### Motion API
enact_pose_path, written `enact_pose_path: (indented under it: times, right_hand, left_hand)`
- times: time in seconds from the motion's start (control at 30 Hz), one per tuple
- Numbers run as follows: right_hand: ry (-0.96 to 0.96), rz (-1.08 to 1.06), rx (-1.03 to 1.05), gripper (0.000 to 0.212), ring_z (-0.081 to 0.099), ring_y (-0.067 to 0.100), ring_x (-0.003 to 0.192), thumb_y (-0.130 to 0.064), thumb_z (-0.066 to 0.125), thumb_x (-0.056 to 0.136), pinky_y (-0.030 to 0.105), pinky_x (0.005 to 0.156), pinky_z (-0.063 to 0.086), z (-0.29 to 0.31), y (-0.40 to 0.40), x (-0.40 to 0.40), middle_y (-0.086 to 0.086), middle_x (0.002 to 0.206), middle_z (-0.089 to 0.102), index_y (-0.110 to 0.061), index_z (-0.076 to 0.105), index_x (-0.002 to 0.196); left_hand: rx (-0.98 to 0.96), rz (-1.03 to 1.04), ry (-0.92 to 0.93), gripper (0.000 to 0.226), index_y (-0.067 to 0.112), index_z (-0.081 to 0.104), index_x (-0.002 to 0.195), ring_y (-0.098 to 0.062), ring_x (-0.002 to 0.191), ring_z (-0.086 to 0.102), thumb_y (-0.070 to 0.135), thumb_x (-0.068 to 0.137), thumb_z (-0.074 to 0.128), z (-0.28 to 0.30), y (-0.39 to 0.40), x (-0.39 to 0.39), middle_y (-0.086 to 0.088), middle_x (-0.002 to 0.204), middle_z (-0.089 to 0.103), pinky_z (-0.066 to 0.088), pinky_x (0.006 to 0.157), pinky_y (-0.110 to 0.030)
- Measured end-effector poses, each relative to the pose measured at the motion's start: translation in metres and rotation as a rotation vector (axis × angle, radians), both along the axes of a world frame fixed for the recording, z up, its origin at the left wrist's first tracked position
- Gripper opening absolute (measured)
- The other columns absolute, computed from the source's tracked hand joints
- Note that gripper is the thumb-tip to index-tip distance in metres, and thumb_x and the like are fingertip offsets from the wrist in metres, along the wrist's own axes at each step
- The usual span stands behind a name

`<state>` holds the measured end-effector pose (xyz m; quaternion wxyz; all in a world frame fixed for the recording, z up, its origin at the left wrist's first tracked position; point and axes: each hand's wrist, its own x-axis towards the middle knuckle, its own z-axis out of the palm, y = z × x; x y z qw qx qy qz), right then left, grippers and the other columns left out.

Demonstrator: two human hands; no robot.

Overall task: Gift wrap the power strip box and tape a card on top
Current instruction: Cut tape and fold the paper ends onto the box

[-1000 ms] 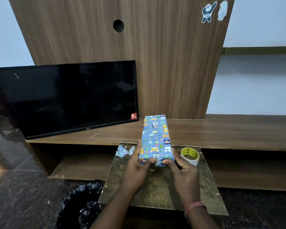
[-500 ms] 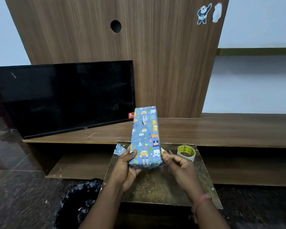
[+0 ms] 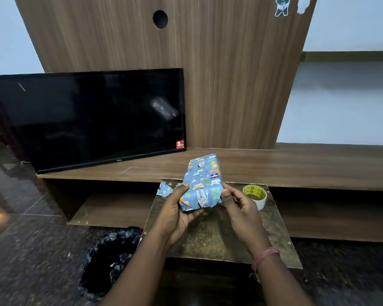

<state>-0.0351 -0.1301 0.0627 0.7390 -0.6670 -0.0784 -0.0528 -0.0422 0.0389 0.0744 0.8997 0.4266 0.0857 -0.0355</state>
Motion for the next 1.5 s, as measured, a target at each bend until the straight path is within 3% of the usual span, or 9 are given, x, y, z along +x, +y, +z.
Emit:
enact_pose_path:
  times: [0.13,0.23,0.4,0.53,0.73,0.9,1.1,1.3,1.5]
  right_hand:
    - [-0.028,0.014,-0.11,0.036,0.071,0.0,0.098,-0.021,0.068,0.092,0.013,0.082,0.052,-0.005,-0.006,0.004,-0.007,0.104,0.077,-0.011,0.065,0.127]
    - [-0.019,0.013,-0.213,0.034,0.069,0.002,0.105,-0.034,0.06,0.095,0.021,0.091,0.055,-0.005,-0.007,0.005,-0.001,0.117,0.074,-0.014,0.07,0.121]
    - [0.085,-0.133,-0.35,0.052,0.065,0.018,0.069,-0.057,0.053,0.096,0.043,0.071,0.058,-0.014,-0.031,0.018,0.011,0.074,0.071,-0.012,0.069,0.078]
    - [0.267,-0.357,-0.676,0.038,0.064,0.025,0.062,-0.02,0.061,0.096,0.029,0.056,0.045,-0.03,-0.073,0.028,0.01,0.065,0.067,-0.01,0.063,0.06]
    - [0.439,-0.372,-0.767,0.027,0.07,0.031,0.074,-0.017,0.069,0.088,0.037,0.071,0.059,-0.05,-0.091,0.041,0.01,0.074,0.072,-0.012,0.064,0.062]
    - [0.387,-0.406,-0.814,0.009,0.068,0.03,0.088,-0.012,0.064,0.09,0.035,0.08,0.056,-0.05,-0.085,0.052,0.01,0.094,0.073,-0.011,0.073,0.087]
    - [0.183,-0.379,-1.001,0.039,0.056,0.034,0.121,-0.015,0.064,0.094,0.039,0.098,0.049,-0.057,-0.071,0.073,0.011,0.146,0.042,-0.017,0.058,0.133]
    - [0.247,-0.355,-1.077,0.04,0.062,0.041,0.105,-0.011,0.065,0.092,0.04,0.088,0.05,-0.061,-0.066,0.089,0.017,0.144,0.037,-0.013,0.06,0.131]
    - [0.173,-0.414,-0.98,0.027,0.066,0.035,0.1,0.003,0.065,0.087,0.033,0.081,0.049,-0.063,-0.068,0.092,0.017,0.125,0.056,0.0,0.07,0.114]
  left_hand:
    - [0.04,-0.013,-0.011,0.035,0.01,0.065,0.123,-0.021,0.093,0.075,0.034,0.101,0.053,0.002,-0.001,0.0,-0.012,0.116,0.075,0.063,0.075,-0.033]
    - [0.081,0.006,0.018,0.031,0.013,0.065,0.12,-0.019,0.088,0.076,0.035,0.101,0.055,-0.001,-0.003,0.0,-0.01,0.109,0.077,0.063,0.073,-0.034]
    - [0.131,-0.002,0.106,0.025,0.012,0.066,0.118,-0.019,0.083,0.074,0.028,0.101,0.056,-0.008,0.001,0.001,-0.008,0.101,0.078,0.063,0.071,-0.035]
    - [0.281,-0.033,0.181,0.014,0.017,0.067,0.106,-0.02,0.083,0.07,0.02,0.1,0.055,-0.022,0.001,0.0,-0.002,0.088,0.078,0.056,0.085,-0.04]
    - [0.388,-0.066,0.316,0.018,0.015,0.066,0.109,-0.019,0.077,0.066,0.024,0.098,0.054,-0.044,-0.001,0.007,-0.006,0.096,0.074,0.056,0.069,-0.031]
    - [0.593,-0.109,0.434,0.023,0.01,0.064,0.117,-0.024,0.072,0.065,0.02,0.096,0.059,-0.066,-0.003,0.013,-0.01,0.096,0.072,0.053,0.06,-0.031]
    - [0.665,-0.086,0.392,0.018,0.004,0.068,0.113,-0.025,0.073,0.073,0.006,0.099,0.057,-0.082,0.001,0.023,-0.009,0.087,0.079,0.055,0.065,-0.029]
    - [0.762,-0.088,0.399,0.012,0.004,0.068,0.107,-0.023,0.064,0.073,0.005,0.098,0.06,-0.085,0.005,0.027,-0.01,0.087,0.078,0.05,0.052,-0.024]
    - [0.744,-0.083,0.405,0.014,-0.001,0.068,0.109,-0.028,0.073,0.074,0.004,0.096,0.064,-0.084,0.0,0.028,-0.013,0.091,0.078,0.051,0.056,-0.028]
